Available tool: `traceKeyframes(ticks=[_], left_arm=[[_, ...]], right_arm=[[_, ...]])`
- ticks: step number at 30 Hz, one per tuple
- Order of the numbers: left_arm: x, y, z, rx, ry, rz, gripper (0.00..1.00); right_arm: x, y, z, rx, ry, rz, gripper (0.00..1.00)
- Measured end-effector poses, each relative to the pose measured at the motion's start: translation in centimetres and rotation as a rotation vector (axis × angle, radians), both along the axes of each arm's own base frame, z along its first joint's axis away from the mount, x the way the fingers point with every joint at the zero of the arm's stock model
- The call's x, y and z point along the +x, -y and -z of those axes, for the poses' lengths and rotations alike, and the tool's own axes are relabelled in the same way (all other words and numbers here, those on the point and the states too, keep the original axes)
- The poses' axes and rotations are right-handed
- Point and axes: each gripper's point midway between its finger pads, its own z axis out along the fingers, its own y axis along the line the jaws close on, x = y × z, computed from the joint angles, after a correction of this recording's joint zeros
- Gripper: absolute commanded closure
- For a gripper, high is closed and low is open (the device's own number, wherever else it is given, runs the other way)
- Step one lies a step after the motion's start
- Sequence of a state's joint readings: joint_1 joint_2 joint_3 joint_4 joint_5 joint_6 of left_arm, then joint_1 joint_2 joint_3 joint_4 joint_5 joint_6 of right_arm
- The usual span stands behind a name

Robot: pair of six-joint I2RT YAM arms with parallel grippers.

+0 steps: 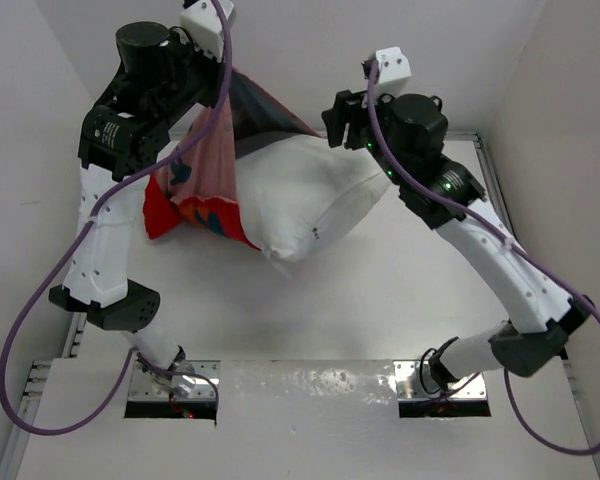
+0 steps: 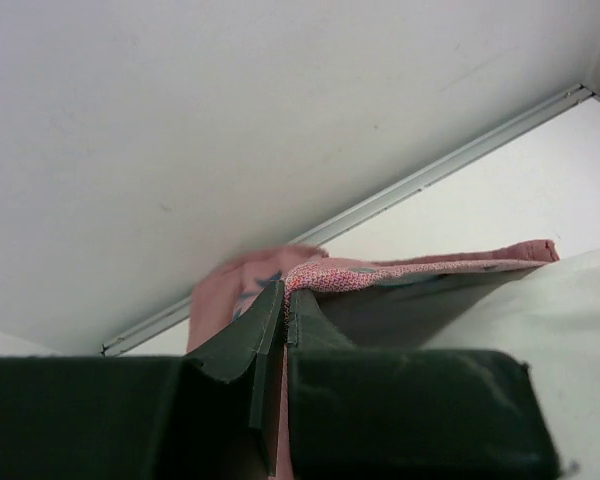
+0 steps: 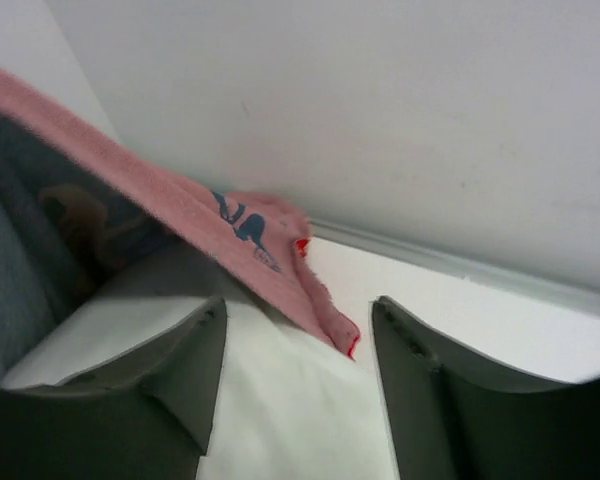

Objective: Put the pillow into the pillowcase

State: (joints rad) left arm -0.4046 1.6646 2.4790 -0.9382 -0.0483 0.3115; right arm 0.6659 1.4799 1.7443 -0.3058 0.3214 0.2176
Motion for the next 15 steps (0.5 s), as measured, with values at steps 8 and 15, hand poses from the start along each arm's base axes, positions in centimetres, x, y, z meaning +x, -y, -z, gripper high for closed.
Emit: traceKeyframes(ticks=[8,15], left_arm=[[0.1,0.3,-0.7,0.01,0.033,0.023,1.0],[-0.2,0.8,-0.1,0.022,0.021,0.058,1.0]], right_arm=[[-1.1,-2.4,2.4,-0.026,0.02,-0.159,0.12],[3.5,-6.6,7.2,-0.147,-0.035,-0.211,0.08]])
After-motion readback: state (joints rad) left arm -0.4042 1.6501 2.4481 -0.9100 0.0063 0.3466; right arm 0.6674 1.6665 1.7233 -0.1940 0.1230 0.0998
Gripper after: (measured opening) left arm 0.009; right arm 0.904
